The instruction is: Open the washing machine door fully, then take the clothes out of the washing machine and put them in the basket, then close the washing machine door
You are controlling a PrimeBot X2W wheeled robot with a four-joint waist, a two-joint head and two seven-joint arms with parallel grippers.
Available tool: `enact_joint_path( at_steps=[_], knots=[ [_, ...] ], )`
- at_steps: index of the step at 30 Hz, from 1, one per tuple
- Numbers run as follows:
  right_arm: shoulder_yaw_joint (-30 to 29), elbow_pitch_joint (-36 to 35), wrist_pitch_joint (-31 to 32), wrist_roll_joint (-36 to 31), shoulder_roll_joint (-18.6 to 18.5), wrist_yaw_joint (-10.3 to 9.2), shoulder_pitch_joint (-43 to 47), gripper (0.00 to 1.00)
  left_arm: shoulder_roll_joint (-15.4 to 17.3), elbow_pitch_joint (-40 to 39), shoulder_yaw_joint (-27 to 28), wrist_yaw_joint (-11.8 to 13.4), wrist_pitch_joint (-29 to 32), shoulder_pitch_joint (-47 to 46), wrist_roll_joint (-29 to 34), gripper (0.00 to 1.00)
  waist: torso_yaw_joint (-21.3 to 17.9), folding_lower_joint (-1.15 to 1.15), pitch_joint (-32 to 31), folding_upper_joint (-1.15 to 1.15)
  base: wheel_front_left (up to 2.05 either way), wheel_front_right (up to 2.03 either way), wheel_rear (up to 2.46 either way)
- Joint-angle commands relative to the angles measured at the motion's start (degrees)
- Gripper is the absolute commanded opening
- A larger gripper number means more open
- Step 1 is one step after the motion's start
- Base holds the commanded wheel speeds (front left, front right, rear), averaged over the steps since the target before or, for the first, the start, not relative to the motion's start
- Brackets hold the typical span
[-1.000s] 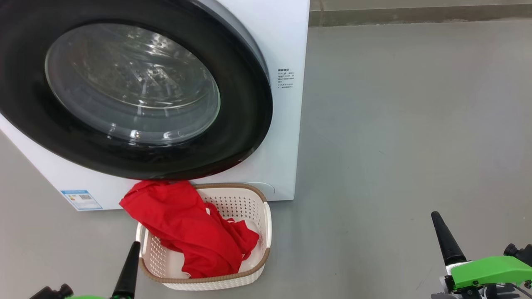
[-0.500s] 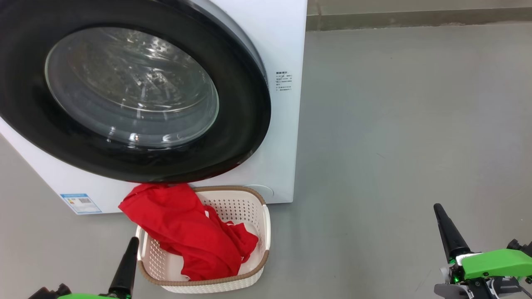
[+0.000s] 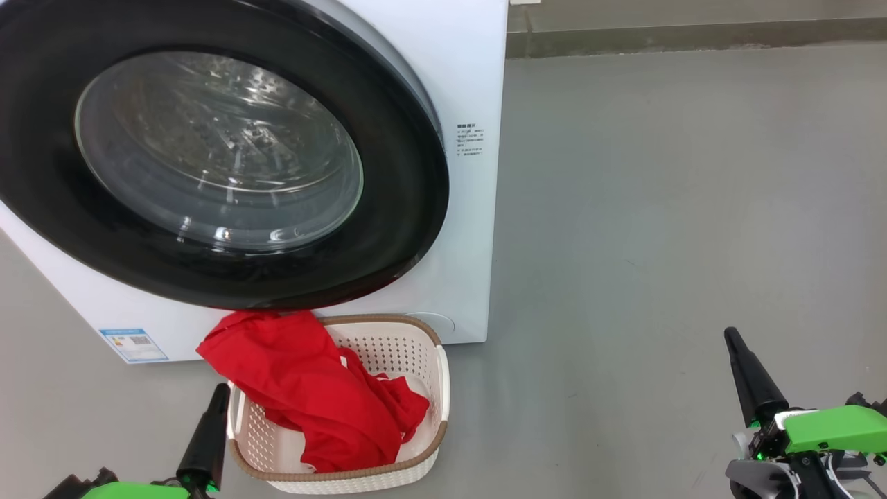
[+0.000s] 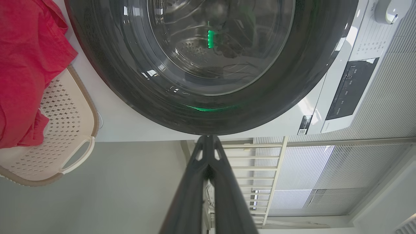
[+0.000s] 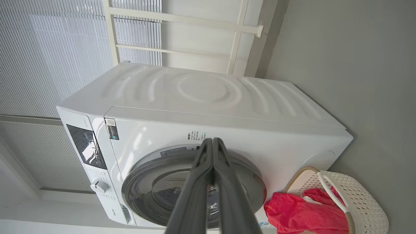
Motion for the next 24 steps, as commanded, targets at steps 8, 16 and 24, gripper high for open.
enact_joint_path(
  at_steps=[8, 16, 24],
  knots=[
    [0.5, -1.8, 0.4, 0.5, -0.8, 0.03, -2.9, 0.0, 0.5, -1.6, 2.2, -0.4, 0.5, -2.4, -0.7, 0.0, 0.0, 0.0, 0.0, 0.0, 0.0, 0.0, 0.0],
    [0.4, -1.8, 0.6, 0.3, -0.7, 0.03, -2.9, 0.0, 0.5, -1.6, 2.3, -0.4, 0.6, -2.4, -0.7, 0.0, 0.0, 0.0, 0.0, 0.0, 0.0, 0.0, 0.0],
    [0.2, -1.7, 0.7, 0.2, -0.6, 0.03, -3.0, 0.0, 0.4, -1.6, 2.4, -0.4, 0.6, -2.4, -0.6, 0.0, 0.0, 0.0, 0.0, 0.0, 0.0, 0.0, 0.0]
  ],
)
